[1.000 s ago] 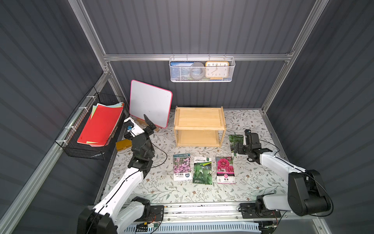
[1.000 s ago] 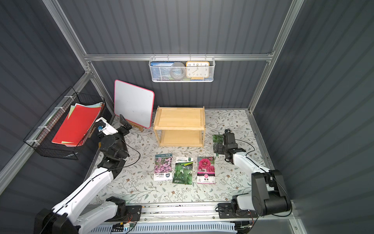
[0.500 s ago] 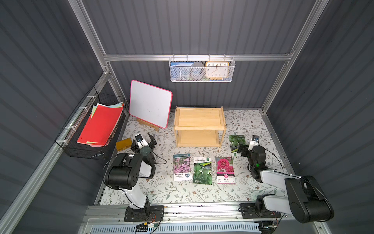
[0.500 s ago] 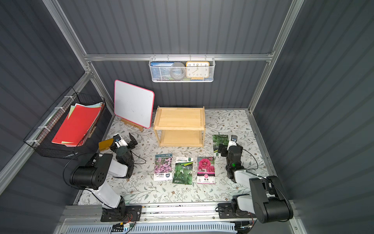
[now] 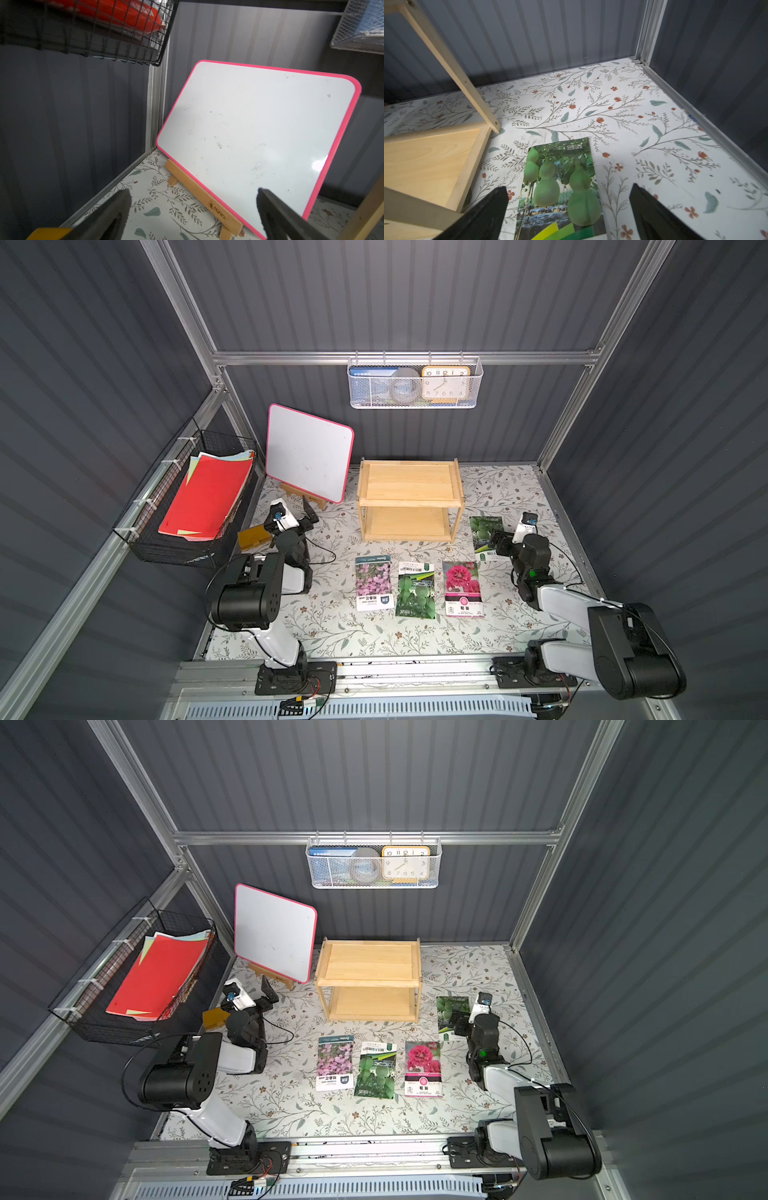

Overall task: Take the seed bag off the shelf
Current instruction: Reset both arms

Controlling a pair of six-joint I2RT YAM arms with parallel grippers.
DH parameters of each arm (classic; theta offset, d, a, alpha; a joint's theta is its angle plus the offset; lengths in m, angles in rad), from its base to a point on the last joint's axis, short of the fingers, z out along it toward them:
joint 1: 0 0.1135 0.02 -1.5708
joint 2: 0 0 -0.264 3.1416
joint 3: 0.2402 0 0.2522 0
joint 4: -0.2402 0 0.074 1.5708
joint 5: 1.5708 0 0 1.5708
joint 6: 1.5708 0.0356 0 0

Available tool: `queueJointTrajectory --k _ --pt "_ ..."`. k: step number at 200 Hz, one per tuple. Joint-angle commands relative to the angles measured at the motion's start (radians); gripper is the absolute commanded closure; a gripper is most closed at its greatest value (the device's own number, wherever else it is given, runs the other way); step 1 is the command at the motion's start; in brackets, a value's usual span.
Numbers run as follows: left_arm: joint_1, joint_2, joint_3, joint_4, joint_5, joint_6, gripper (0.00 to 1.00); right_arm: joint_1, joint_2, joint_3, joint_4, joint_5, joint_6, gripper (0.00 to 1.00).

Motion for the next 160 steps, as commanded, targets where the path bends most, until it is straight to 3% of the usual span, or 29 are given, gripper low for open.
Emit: queueJointTrajectory --k 1,25,30,43,57,67,82,93,103,118,132,149,160 --pt "0.003 -0.013 0.015 -0.018 -0.028 -0.027 0.0 -0.026 0.023 0.03 -0.019 -0.046 0.054 0.03" --pt "0.003 -0.013 0.014 -0.016 -0.028 -0.027 0.0 -0.037 0.077 0.071 -0.022 -0.158 0.016 0.09" --pt "0.003 -0.013 0.015 -0.015 -0.027 -0.028 0.0 -0.03 0.077 0.067 -0.015 -0.178 -0.005 0.05" --pt "0.003 -0.013 0.013 -0.014 -0.027 -0.027 0.0 -0.004 0.046 0.045 -0.017 -0.092 -0.043 0.02" --pt "0.003 -0.013 0.013 -0.014 -0.028 -0.027 0.0 0.038 -0.026 -0.01 -0.009 0.044 -0.177 0.01" --pt "0.003 -0.013 0.013 -0.014 -0.028 -0.027 0.0 0.008 -0.03 -0.028 0.042 0.118 -0.145 0.01" --pt "0.003 -0.013 0.013 -0.014 -0.028 -0.027 0.0 -0.048 0.042 -0.028 0.141 -0.007 -0.051 0.01" --pt "0.003 -0.013 0.014 -0.014 -0.029 -0.027 0.0 -0.04 0.182 -0.003 0.217 0.009 -0.056 0.01" --pt "0.003 -0.013 0.013 -0.014 -0.027 -0.027 0.0 -0.039 0.335 0.018 0.41 -0.014 -0.083 0.01" --pt "0.003 -0.013 0.014 -0.015 -0.028 -0.027 0.0 -0.065 0.211 0.12 -0.016 0.018 -0.022 0.01" --pt "0.003 -0.013 0.013 -0.013 -0.028 -0.029 0.0 -0.069 0.315 0.048 0.314 -0.009 -0.04 0.01" --pt "0.003 -0.013 0.013 -0.014 -0.029 -0.029 0.0 -0.07 0.22 0.105 0.026 0.0 -0.021 0.01" --pt "0.003 -0.013 0.013 -0.014 -0.027 -0.029 0.0 -0.07 0.259 0.071 0.18 -0.003 -0.035 0.01"
